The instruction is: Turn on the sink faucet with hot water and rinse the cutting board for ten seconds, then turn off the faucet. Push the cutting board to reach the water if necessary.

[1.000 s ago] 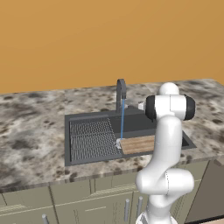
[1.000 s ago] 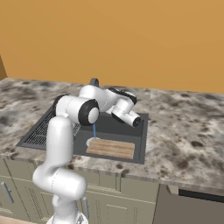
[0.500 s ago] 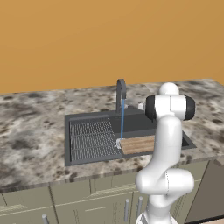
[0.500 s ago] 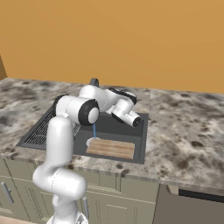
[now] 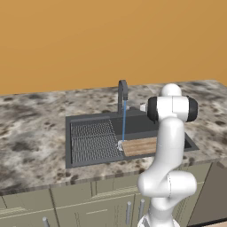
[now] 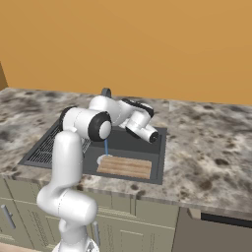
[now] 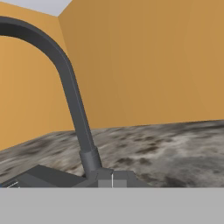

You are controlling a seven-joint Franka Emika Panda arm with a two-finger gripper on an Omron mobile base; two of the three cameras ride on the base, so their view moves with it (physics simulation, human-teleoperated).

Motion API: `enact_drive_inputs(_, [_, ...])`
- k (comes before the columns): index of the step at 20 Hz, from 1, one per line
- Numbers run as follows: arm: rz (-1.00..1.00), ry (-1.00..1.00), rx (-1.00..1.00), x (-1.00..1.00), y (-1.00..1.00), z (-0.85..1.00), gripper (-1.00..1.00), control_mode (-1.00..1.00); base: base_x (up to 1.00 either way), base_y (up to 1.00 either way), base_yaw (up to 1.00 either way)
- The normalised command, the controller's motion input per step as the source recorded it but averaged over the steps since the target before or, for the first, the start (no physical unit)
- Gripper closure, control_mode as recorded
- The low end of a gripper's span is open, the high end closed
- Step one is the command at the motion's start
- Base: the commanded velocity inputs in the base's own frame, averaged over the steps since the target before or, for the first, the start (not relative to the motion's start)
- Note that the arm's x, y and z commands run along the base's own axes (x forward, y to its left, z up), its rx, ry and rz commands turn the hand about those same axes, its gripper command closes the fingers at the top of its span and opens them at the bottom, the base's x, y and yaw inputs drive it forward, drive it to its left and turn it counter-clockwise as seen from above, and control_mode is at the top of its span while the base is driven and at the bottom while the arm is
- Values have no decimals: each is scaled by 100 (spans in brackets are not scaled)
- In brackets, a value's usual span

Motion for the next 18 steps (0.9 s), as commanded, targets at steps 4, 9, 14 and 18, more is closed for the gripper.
enact_drive_inputs(4, [0, 0, 0, 0, 0, 0, 100, -100, 0, 0, 0])
enact_drive_inputs(9, [0, 0, 0, 0, 0, 0, 100, -100, 0, 0, 0])
enact_drive_inputs(14, [0, 0, 0, 0, 0, 0, 100, -100, 0, 0, 0])
enact_drive_inputs(18, [0, 0, 0, 0, 0, 0, 100, -100, 0, 0, 0])
